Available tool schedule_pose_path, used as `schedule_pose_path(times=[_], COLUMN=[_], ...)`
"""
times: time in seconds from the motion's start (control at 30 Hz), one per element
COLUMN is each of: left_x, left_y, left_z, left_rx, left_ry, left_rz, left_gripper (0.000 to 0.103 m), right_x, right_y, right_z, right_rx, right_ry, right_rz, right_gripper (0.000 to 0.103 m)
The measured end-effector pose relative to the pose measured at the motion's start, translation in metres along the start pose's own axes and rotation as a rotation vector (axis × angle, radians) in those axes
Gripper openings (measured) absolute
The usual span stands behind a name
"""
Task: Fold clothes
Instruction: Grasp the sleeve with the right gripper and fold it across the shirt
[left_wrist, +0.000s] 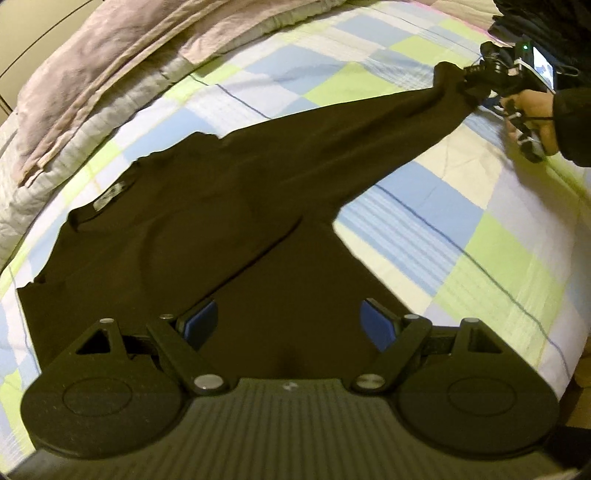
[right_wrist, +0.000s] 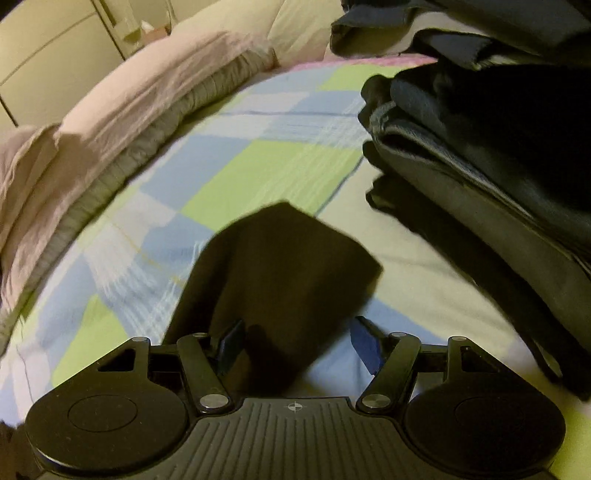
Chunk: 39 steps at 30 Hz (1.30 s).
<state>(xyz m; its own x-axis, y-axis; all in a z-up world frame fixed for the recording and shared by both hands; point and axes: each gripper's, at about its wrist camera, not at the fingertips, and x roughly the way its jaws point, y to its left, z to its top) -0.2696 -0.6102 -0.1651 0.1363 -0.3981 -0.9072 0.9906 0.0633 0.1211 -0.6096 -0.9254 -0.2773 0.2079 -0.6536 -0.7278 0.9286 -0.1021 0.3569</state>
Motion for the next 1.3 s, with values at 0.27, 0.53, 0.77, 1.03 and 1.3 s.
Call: schedule_pose_path(times=[0.27,0.53,0.77,1.03,1.3], left_x=[-0.005,-0.032,-0.073,-0.108,-0.078], left_y=[0.006,0.038,0.111,0.208,0.248], left_z=[0.005,-0.032,-0.113,-0.242,-0.269], left_rx=[-0.005,-0.077,-0.191,-0.384,-0.442], left_ry=[-0.034,-0.106,-0.155,-0.071,-0.030], left_rz=[0.010,0.024,0.076,0.190,0.151], left_gripper=[0.081,0.081,0.081,0.081,0.080], right_x=[-0.025,-0.118,-0.224,-0.209,-0.194], right_y=[0.005,0.140,0.340,0.456,0.383], right_z=[0.013,0.000,-0.141,-0.392,-0.413], right_rx=[-0.016,-0.291,-0.658,-1.099,-1.144], right_ry=[-0.025,-0.175,-0.258,0.009,0.209], right_rz=[-0.004,0.233,0.650,0.754,0.513], right_gripper=[0.006,0.006,0.006,0.079,0.079])
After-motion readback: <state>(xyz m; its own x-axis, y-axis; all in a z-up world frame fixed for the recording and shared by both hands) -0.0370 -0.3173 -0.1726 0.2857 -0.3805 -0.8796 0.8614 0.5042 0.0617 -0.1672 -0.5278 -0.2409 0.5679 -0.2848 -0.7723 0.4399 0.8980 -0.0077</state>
